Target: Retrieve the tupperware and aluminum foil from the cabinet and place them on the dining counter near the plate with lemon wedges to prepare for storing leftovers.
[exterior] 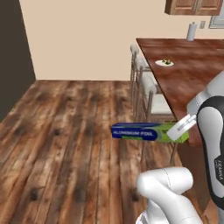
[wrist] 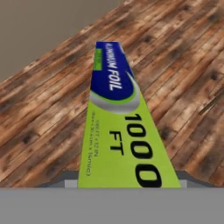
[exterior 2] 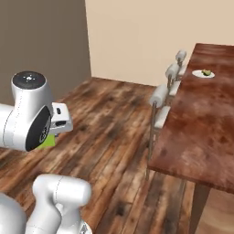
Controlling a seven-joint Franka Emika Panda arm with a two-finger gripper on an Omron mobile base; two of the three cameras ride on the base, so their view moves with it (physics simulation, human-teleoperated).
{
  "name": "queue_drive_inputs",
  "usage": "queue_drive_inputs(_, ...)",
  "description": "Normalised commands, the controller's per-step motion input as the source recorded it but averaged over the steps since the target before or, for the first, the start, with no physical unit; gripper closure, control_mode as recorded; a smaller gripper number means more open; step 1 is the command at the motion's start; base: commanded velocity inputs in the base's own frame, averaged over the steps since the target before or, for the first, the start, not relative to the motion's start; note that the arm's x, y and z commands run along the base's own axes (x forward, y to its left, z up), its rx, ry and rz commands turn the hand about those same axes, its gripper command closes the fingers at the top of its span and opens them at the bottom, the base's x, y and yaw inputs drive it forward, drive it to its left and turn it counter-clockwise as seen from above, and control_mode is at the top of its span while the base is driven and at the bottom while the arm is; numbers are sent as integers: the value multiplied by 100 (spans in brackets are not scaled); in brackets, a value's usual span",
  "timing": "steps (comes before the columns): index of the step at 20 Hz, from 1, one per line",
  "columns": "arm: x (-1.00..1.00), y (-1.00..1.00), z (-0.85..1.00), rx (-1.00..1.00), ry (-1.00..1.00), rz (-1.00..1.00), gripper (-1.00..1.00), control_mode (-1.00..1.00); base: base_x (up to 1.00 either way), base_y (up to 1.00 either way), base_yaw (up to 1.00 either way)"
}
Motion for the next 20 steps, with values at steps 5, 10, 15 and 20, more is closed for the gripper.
queue_drive_inputs(5, 0, 0, 0, 0, 0, 0, 100, 100, 73, 30, -49)
queue_drive_inputs(10, 0, 0, 0, 0, 0, 0, 100, 100, 80, 70, -43)
queue_drive_inputs(15, 0, 0, 0, 0, 0, 0, 100, 100, 80, 100, -35)
queue_drive_inputs(20, 0, 0, 0, 0, 0, 0, 100, 100, 87, 91, -40)
